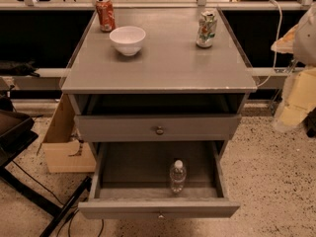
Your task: Pick water bottle from middle drawer and place on counter
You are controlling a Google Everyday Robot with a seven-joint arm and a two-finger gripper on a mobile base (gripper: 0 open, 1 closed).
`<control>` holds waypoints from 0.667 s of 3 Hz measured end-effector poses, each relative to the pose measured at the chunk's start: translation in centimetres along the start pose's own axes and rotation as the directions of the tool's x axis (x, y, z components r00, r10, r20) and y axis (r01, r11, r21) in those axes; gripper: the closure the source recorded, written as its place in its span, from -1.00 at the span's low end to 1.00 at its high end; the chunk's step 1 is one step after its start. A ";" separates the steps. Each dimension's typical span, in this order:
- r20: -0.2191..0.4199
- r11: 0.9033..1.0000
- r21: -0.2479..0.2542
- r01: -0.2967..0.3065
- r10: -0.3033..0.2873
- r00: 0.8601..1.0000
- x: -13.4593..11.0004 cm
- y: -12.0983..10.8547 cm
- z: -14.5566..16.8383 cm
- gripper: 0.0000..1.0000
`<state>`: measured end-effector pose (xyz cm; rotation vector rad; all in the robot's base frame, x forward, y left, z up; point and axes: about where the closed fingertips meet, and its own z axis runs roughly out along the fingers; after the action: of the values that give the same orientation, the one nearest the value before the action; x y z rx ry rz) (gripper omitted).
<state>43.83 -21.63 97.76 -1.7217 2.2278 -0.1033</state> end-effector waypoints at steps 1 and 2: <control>0.000 1.000 0.000 0.000 0.000 1.000 0.0 0.0 0.0 -1.00; 0.068 0.999 -0.023 -0.028 0.030 0.997 0.5 0.0 1.8 -1.00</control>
Offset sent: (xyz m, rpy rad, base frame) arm 0.0167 -0.0116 -0.0743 0.3124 0.0443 -0.0236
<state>44.22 -21.85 95.92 -1.6775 2.2114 -0.0131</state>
